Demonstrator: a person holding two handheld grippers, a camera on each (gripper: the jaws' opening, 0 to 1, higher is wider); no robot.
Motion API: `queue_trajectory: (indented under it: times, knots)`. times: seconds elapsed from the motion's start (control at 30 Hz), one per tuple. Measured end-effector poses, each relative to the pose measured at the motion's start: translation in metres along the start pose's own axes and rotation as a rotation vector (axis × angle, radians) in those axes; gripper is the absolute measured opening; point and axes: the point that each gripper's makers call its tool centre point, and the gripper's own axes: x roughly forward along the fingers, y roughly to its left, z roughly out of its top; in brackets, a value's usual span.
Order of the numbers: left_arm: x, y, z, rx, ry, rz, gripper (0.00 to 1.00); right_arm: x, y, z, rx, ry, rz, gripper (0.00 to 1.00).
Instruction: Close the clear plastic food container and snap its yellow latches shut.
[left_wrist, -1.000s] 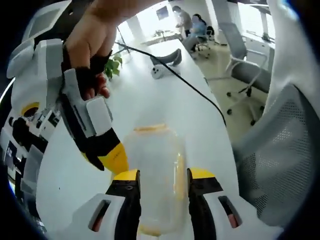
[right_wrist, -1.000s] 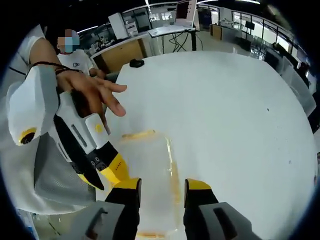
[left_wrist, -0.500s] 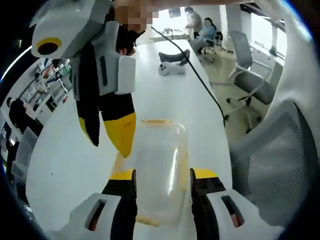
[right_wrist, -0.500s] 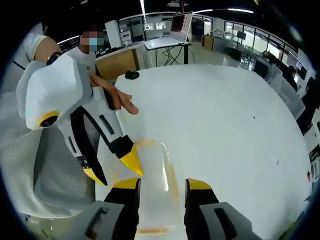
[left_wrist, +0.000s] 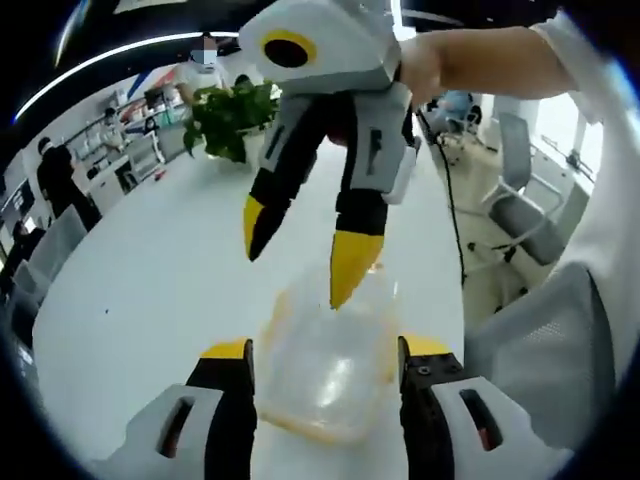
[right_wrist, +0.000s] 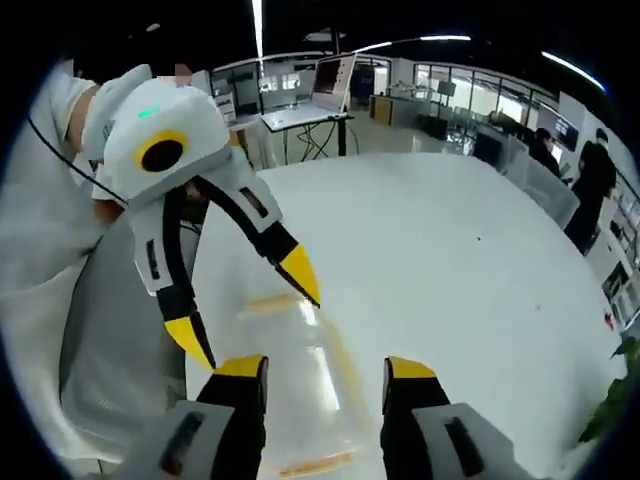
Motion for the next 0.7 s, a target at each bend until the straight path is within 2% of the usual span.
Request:
queue_trajectory:
  times: [0.17, 0.33, 0.47, 0.53, 0.6, 0.7]
  knots:
    - [-0.005, 0.009, -0.008, -0.028, -0.029, 0.048, 0.66, -0.002, 0.008, -0.017, 0.022, 0.003, -0.012, 0.52]
    - [-0.007, 0.008, -0.013, -0.052, -0.046, 0.056, 0.71, -0.001, 0.013, -0.029, 0.044, -0.002, -0.024, 0.59]
    - [-0.005, 0.006, -0.022, -0.060, -0.055, 0.061, 0.75, -0.001, 0.013, -0.027, 0.058, -0.065, -0.073, 0.67]
    - [-0.005, 0.004, -0.021, -0.065, -0.090, 0.055, 0.75, -0.001, 0.014, -0.032, 0.060, -0.072, -0.077, 0.69]
    - [-0.005, 0.005, -0.025, -0.089, -0.084, 0.062, 0.76, 0.000, 0.016, -0.037, 0.065, -0.069, -0.086, 0.73]
    - [-0.004, 0.008, -0.034, -0.101, -0.077, 0.081, 0.79, -0.001, 0.015, -0.047, 0.067, -0.060, -0.107, 0.73]
